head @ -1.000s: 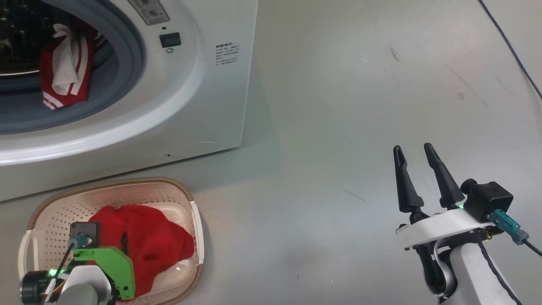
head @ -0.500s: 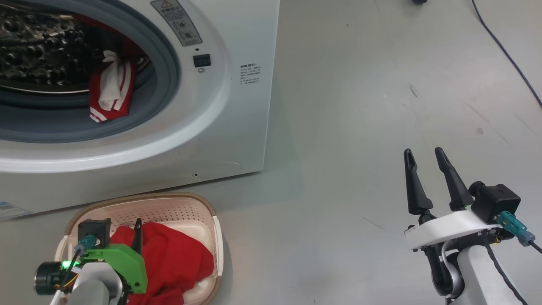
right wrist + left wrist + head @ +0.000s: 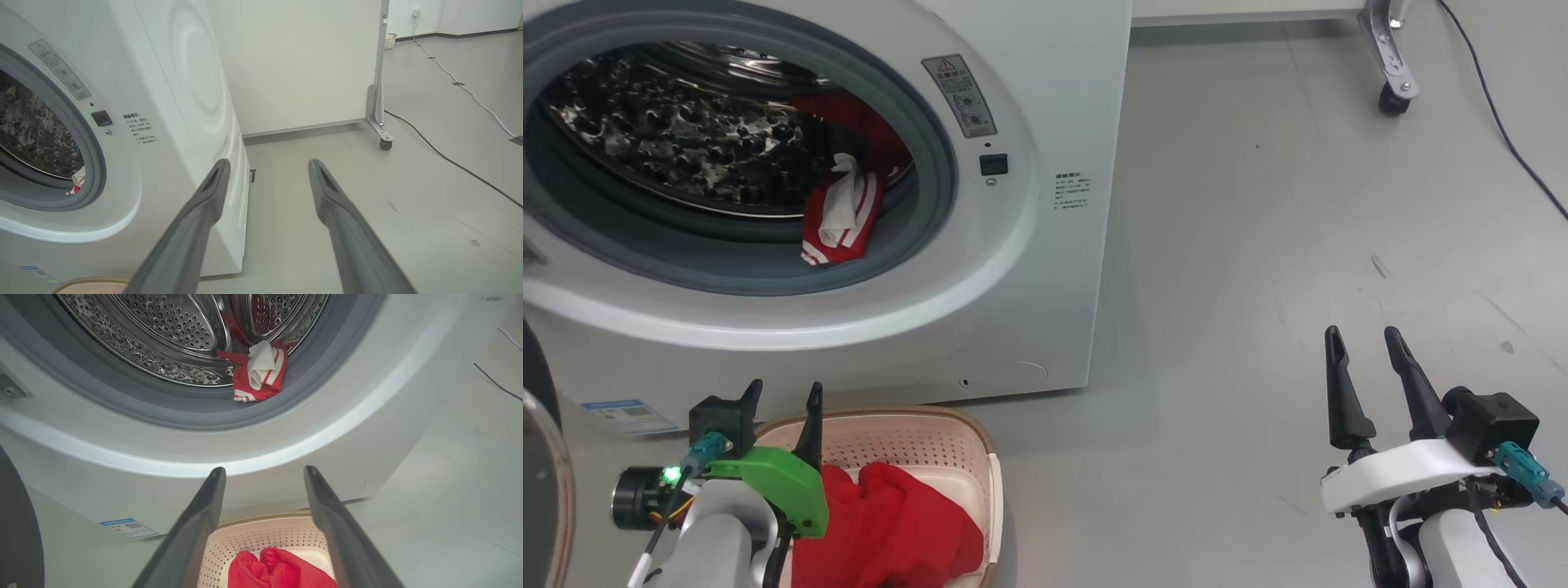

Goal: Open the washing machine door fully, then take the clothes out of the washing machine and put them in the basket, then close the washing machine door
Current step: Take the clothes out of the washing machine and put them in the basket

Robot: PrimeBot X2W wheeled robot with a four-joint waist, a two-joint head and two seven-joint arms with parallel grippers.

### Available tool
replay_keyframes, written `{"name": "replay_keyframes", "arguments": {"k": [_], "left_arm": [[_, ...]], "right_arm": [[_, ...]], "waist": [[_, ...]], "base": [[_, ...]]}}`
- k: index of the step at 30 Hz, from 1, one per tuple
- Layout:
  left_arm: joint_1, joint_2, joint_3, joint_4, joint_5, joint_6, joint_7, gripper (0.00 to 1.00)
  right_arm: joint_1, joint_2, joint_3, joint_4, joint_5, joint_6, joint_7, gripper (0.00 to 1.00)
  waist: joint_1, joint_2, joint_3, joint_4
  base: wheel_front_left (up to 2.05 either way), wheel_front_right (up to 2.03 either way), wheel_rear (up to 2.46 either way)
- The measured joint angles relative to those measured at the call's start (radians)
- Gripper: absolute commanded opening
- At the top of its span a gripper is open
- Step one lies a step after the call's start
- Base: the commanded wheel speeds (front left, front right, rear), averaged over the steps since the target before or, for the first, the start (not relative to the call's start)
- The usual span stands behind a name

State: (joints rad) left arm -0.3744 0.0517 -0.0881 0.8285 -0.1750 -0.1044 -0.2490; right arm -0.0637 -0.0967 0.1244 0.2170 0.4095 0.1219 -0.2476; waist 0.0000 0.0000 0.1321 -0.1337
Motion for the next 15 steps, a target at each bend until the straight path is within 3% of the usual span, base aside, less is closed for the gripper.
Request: {"name": "replay_keyframes", "arguments": {"k": [15], "left_arm": [[0.088,-0.005,0.043,-0.215,-0.048,-0.004,-0.001,1.0]], "right_arm": [[0.045,0.001,-0.003,-0.012,0.0,0.0,0.0,1.0]], "waist": [[0.0,0.0,-0.087,0.057]], "base": [[0.0,0.0,0.0]]}}
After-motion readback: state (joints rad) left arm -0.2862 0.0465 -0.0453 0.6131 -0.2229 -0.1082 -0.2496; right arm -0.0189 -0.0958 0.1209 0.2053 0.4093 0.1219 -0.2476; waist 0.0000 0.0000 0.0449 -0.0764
